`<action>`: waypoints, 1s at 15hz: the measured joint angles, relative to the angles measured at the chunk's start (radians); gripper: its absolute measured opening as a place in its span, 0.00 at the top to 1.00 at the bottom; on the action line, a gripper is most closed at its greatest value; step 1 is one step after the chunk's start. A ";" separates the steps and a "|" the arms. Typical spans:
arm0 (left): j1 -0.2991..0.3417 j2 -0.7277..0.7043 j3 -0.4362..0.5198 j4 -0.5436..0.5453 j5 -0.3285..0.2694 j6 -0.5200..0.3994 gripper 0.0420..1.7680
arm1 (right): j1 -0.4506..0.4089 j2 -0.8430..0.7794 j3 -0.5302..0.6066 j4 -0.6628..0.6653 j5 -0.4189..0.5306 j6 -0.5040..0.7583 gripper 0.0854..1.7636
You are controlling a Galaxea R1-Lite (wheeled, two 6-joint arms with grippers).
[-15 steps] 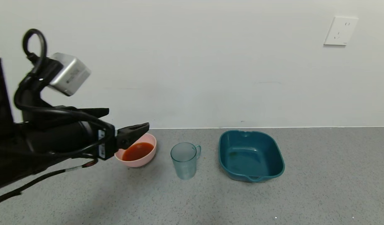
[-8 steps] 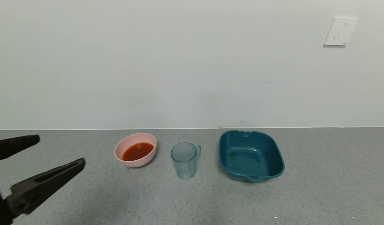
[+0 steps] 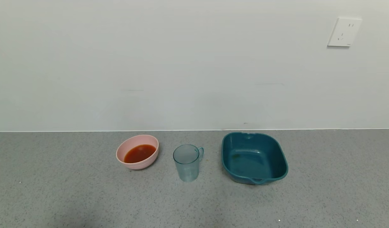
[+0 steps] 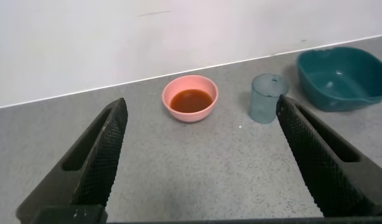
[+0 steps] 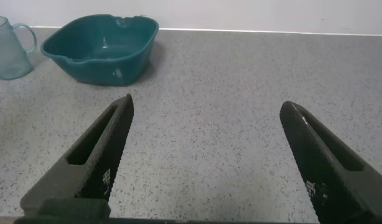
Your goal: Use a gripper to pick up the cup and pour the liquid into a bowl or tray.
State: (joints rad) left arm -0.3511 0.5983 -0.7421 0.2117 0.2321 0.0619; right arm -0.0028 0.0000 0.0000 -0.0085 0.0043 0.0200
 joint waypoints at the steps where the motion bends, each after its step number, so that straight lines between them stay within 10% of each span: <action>1: 0.030 -0.024 0.004 0.024 0.002 0.000 0.03 | 0.000 0.000 0.000 0.000 0.000 0.000 0.03; 15: 0.289 -0.307 0.087 0.127 0.017 -0.063 0.03 | 0.000 0.000 0.000 0.000 0.000 0.000 0.03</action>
State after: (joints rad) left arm -0.0623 0.2915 -0.6555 0.3385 0.2491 -0.0013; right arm -0.0028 0.0000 0.0000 -0.0085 0.0043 0.0200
